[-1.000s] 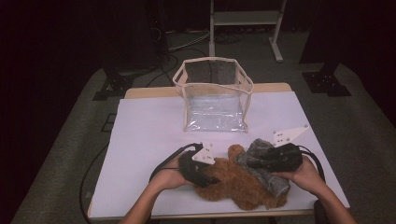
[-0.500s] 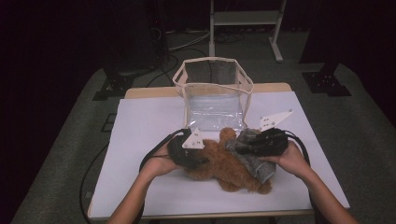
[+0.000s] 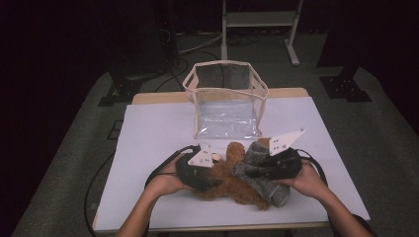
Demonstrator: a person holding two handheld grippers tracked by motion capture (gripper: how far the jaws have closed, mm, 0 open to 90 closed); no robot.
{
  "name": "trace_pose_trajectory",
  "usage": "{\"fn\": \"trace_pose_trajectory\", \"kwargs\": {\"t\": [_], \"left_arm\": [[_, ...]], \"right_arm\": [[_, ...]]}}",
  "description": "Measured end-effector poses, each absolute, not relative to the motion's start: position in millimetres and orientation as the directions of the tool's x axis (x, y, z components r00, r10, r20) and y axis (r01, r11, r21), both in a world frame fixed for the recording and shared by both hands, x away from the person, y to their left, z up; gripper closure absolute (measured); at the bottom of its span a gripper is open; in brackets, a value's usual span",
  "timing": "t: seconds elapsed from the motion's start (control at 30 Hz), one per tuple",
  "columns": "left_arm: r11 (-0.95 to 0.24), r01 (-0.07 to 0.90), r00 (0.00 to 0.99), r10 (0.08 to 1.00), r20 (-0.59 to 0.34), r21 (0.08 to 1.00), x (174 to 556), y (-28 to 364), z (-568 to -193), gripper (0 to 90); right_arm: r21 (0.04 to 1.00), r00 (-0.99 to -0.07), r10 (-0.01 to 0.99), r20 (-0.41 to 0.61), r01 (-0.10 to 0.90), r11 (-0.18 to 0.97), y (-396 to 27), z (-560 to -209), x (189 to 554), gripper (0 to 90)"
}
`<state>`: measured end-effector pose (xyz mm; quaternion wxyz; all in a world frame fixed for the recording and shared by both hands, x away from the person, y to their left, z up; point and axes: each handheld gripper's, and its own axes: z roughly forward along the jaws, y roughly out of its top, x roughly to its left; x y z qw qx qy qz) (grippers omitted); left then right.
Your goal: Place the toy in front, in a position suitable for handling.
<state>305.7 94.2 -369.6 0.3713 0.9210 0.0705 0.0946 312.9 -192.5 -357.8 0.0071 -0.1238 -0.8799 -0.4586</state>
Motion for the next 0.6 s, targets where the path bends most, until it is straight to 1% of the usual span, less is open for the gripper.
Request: {"fn": "trace_pose_trajectory", "kwargs": {"t": [0.17,0.3,0.33,0.37,0.4,0.47,0.57,0.6], "left_arm": [[-0.714,0.071,0.975,0.198,0.104,0.697,302.1,100.7,-369.9,41.8],[-0.719,0.063,0.976,0.189,0.106,0.692,299.1,100.6,-368.5,41.4],[-0.722,0.062,0.977,0.186,0.107,0.690,298.9,99.8,-367.6,39.5],[-0.720,0.060,0.977,0.186,0.108,0.691,298.4,98.7,-366.3,39.5],[-0.720,0.056,0.977,0.183,0.111,0.692,299.1,95.8,-361.9,34.6],[-0.719,0.056,0.976,0.187,0.115,0.693,299.4,93.4,-360.1,29.9],[-0.711,0.037,0.979,0.166,0.117,0.702,300.7,82.4,-357.6,30.0],[-0.713,0.026,0.983,0.147,0.113,0.701,300.8,78.1,-358.1,34.7]], "right_arm": [[0.819,-0.958,0.268,0.102,0.233,0.524,-213.1,-346.6,318.4,79.1],[0.818,-0.956,0.270,0.111,0.243,0.522,-215.0,-350.1,315.0,79.1],[0.815,-0.959,0.259,0.113,0.239,0.528,-211.9,-353.1,312.8,79.1],[0.815,-0.959,0.259,0.113,0.239,0.528,-211.9,-353.1,312.8,79.1],[0.810,-0.962,0.244,0.121,0.238,0.535,-208.8,-356.3,311.0,79.3],[0.804,-0.964,0.234,0.123,0.235,0.546,-205.7,-359.0,308.4,79.3],[0.804,-0.966,0.223,0.129,0.234,0.547,-203.5,-360.7,305.9,79.4],[0.809,-0.969,0.210,0.127,0.224,0.543,-202.1,-361.3,303.8,79.4]]}}
